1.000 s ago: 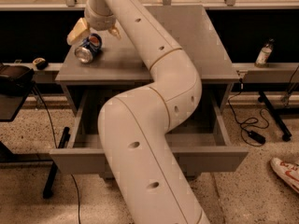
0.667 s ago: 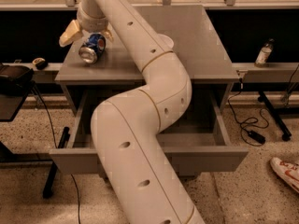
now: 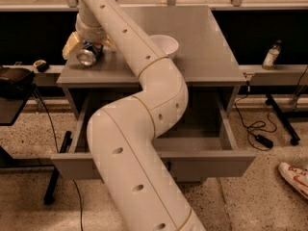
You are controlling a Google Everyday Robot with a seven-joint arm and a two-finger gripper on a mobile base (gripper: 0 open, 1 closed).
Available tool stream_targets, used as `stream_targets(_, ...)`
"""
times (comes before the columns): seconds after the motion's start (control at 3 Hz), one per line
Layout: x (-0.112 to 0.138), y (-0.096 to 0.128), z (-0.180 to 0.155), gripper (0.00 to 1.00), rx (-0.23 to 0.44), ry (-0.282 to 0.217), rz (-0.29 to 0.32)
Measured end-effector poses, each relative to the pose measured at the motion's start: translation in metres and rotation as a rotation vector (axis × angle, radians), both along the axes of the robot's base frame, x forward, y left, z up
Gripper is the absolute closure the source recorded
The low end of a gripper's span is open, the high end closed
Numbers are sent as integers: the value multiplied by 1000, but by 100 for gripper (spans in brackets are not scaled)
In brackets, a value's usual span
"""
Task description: Place pepsi can into top drawer
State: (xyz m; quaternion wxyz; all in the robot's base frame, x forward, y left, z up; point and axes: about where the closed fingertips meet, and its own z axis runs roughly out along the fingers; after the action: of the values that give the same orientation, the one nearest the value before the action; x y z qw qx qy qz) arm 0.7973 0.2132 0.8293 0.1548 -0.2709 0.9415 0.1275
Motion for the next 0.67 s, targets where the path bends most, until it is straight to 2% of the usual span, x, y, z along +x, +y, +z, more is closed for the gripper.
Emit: stream_targets(0.67,-3,4,14,64,10,-15,13)
